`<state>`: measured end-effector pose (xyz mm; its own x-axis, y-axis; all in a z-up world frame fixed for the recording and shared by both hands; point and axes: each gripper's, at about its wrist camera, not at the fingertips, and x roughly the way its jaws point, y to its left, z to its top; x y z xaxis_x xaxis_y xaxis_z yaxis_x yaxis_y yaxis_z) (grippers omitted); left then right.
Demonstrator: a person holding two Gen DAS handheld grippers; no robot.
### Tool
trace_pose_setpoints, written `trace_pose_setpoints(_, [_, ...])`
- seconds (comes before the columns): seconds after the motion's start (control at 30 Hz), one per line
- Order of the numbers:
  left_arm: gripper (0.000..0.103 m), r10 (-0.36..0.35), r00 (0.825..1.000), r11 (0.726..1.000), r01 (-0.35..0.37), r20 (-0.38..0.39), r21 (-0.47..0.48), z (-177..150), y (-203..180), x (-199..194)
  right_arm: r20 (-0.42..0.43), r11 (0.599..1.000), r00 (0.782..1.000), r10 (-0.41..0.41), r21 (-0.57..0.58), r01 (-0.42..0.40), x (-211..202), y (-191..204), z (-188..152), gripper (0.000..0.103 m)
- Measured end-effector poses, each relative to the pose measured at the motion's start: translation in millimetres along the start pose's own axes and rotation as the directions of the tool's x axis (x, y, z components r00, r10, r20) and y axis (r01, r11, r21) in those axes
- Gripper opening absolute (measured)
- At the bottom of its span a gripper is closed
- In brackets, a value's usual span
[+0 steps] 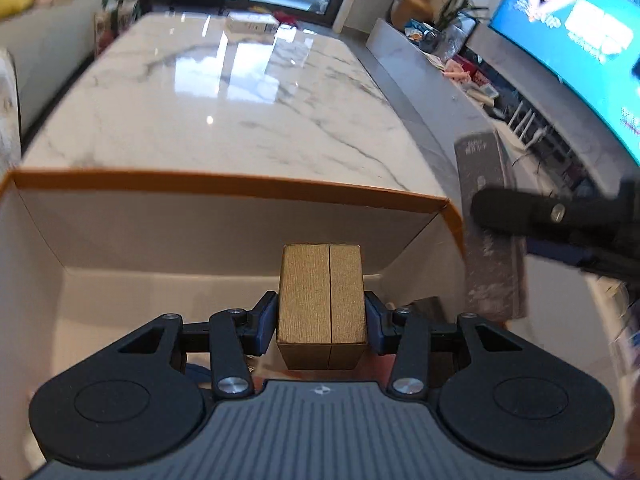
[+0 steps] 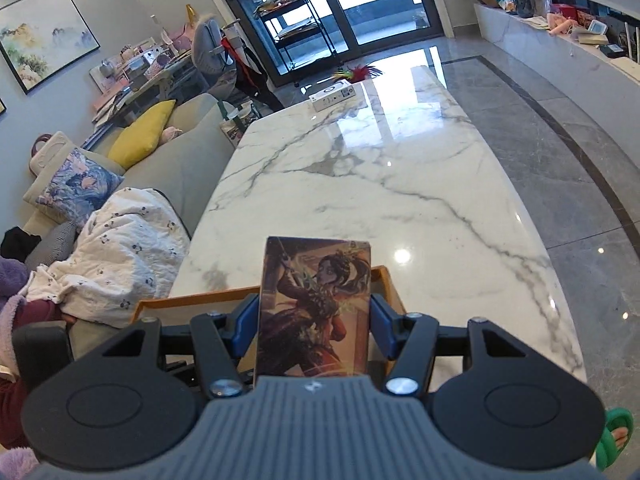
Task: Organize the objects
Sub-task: 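Lift the tan box and card box and carry both over the orange box, then lower the tan box and card box into the orange box, opening both grippers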
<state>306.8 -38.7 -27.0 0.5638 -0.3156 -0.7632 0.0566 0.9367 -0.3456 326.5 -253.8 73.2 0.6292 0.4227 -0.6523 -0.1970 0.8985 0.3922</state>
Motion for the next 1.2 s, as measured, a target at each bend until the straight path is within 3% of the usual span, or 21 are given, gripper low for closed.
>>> trace_pose_setpoints(0.13, [0.051, -0.020, 1.000, 0.996, 0.018, -0.014, -0.092, 0, 13, 4, -0.025, 0.999, 0.999, -0.027, -0.019, 0.026, 7, -1, 1, 0.060])
trace_pose_setpoints(0.33, [0.052, 0.038, 0.999, 0.999, -0.039, -0.005, -0.013, -5, 3, 11, -0.050, 0.996, 0.997, -0.055, -0.067, 0.052, 19, 5, 0, 0.060])
trace_pose_setpoints(0.53, [0.056, -0.042, 0.996, 0.998, 0.039, -0.077, -0.047, -5, 10, 12, -0.090, 0.986, 0.992, -0.089, -0.152, 0.075, 32, 16, -6, 0.060])
trace_pose_setpoints(0.73, [0.061, -0.101, 0.990, 0.994, 0.097, -0.100, -0.044, -2, 18, 6, -0.138, 0.992, 0.988, -0.074, -0.111, 0.059, 41, 10, -11, 0.060])
trace_pose_setpoints(0.9, [0.045, -0.127, 0.986, 0.991, 0.122, -0.108, -0.057, -2, 22, 6, -0.127, 0.990, 0.989, -0.082, -0.125, 0.066, 36, 14, -15, 0.061])
trace_pose_setpoints(1.2, [0.041, -0.136, 0.986, 0.989, 0.130, -0.092, -0.076, -3, 25, 8, -0.100, 0.974, 0.991, -0.091, -0.217, 0.067, 7, 20, -25, 0.057])
